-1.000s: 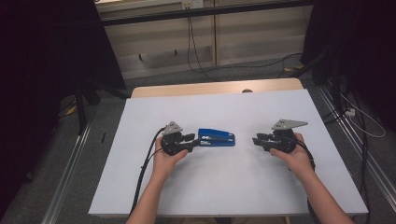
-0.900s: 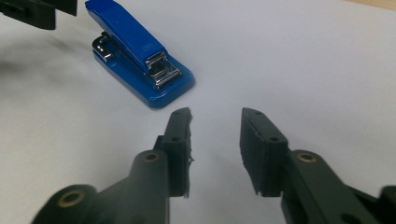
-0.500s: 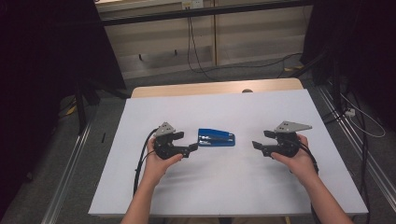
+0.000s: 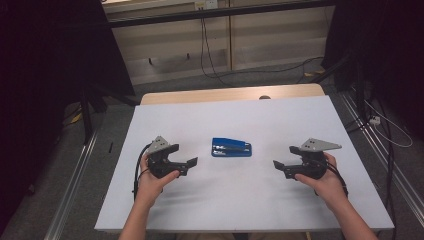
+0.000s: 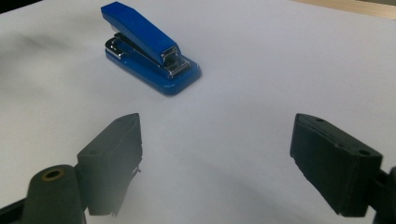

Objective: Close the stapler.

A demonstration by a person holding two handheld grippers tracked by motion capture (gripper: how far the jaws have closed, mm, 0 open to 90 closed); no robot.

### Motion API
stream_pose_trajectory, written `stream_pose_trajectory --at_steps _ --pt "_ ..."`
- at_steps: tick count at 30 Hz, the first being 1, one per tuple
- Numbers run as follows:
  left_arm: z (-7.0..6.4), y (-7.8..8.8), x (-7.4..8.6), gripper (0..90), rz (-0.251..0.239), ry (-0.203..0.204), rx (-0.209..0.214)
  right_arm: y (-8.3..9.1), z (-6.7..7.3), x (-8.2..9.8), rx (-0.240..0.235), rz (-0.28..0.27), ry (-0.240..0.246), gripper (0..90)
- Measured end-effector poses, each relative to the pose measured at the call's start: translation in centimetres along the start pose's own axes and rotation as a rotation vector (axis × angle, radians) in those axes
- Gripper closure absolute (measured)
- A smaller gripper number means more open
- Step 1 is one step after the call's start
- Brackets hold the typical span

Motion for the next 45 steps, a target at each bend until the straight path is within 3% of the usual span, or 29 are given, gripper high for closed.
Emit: stream_pose_trajectory --at_steps 14,24,35,45 --pt "0.9 2.7 1.6 5.8 -0.011 0.004 -0.023 2.2 0.7 1.6 0.005 -0.023 0.002 15.7" --pt "1.3 4.1 2.3 5.8 -0.007 0.003 -0.027 2.8 1.2 2.2 0.004 -0.018 0.017 15.3" --pt "1.1 4.6 3.1 6.0 0.008 -0.009 -0.018 3.7 1.3 2.9 0.008 -0.015 0.009 14.9" --pt "1.1 5.2 3.7 6.0 0.011 0.003 -0.026 4.1 1.4 3.2 0.01 -0.006 0.022 14.6"
Point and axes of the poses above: each handheld gripper's, and its own axes: y roughly backward along the jaws, x roughly out of its underside, z roughly to its left, the point moved 3 cm from there along -y, roughly forward along the jaws, and after that the axes turned 3 degrees about -x, right-handed, at the moved point
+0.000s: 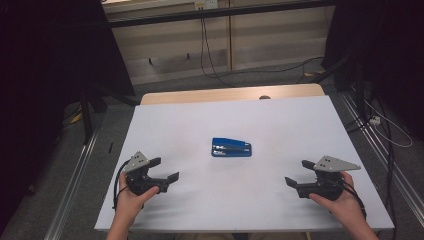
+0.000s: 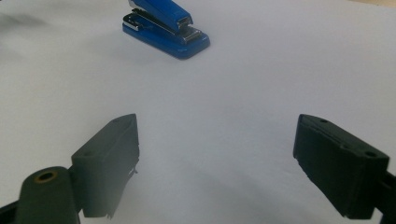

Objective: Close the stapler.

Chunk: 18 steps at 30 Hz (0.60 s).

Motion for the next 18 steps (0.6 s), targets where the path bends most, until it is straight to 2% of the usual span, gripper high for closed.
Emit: stream_pose_trajectory --at_steps 11,18 --pt "0.04 0.29 0.23 6.0 -0.008 0.007 -0.003 0.39 0.1 0.01 0.009 -0.006 0.008 14.5" --pt "0.22 0.33 0.43 5.9 0.005 0.008 -0.006 0.46 0.11 0.16 0.005 -0.003 0.006 14.4"
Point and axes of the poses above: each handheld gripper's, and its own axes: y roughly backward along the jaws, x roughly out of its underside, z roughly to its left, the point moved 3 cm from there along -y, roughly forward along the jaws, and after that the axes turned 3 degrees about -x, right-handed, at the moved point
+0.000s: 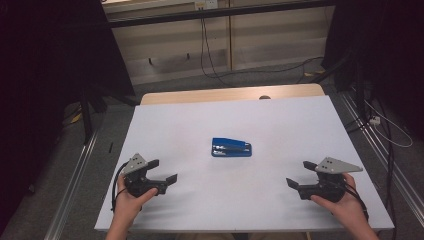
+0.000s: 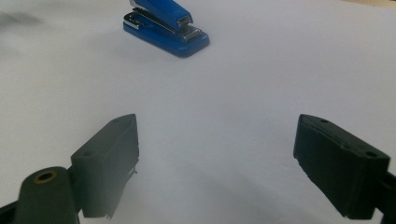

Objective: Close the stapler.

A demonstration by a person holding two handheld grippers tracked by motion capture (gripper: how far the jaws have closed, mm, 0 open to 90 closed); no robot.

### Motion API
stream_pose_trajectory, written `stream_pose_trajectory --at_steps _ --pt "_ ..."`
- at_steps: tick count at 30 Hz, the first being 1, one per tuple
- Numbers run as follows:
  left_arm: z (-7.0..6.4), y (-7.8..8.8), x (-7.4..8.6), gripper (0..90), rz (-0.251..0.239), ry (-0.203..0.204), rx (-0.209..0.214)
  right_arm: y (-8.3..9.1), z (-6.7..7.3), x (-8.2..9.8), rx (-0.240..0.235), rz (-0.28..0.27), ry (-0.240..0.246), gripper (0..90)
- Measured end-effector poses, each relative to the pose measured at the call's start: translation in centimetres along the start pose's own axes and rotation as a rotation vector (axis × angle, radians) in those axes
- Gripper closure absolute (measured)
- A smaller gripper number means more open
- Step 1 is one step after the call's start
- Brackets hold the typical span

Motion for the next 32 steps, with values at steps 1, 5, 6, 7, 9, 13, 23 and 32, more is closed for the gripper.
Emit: stream_pose_trajectory --at_steps 1,5,6,7,9,13,23,32 --pt "0.0 0.03 -0.01 5.9 -0.002 0.0 0.0 0.0 0.01 -0.01 0.0 0.0 0.002 14.4" --pt "0.01 0.28 0.2 5.9 0.002 -0.002 0.0 0.08 -0.01 0.01 0.009 0.005 0.005 14.0" --pt "0.03 0.35 0.33 5.9 0.003 -0.005 -0.003 0.12 0.0 0.02 0.012 0.005 0.005 14.0" --pt "0.05 0.44 0.47 5.9 0.007 -0.004 -0.005 0.17 0.01 0.04 0.011 0.005 0.005 14.0" --pt "0.12 0.6 0.64 5.9 0.006 -0.003 -0.006 0.28 0.02 0.15 0.01 0.006 0.006 13.9" --pt "0.17 0.67 0.68 5.9 0.003 0.001 -0.01 0.47 -0.01 0.24 0.01 0.006 0.003 13.9" --pt "0.12 0.35 0.72 5.9 0.01 -0.01 -0.009 0.51 -0.26 0.25 0.012 -0.001 -0.004 13.9" --pt "0.13 0.23 0.67 6.0 0.005 -0.006 -0.003 0.44 -0.26 0.22 0.008 -0.005 0.003 13.9"
Point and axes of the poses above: each handheld gripper's, and its own axes: y roughly backward along the jaws, x roughly out of its underside, z roughly to its left, the point moved 3 cm from there along -y, roughly forward along the jaws, and after that the axes turned 3 degrees about -x, right-handed, at the moved point
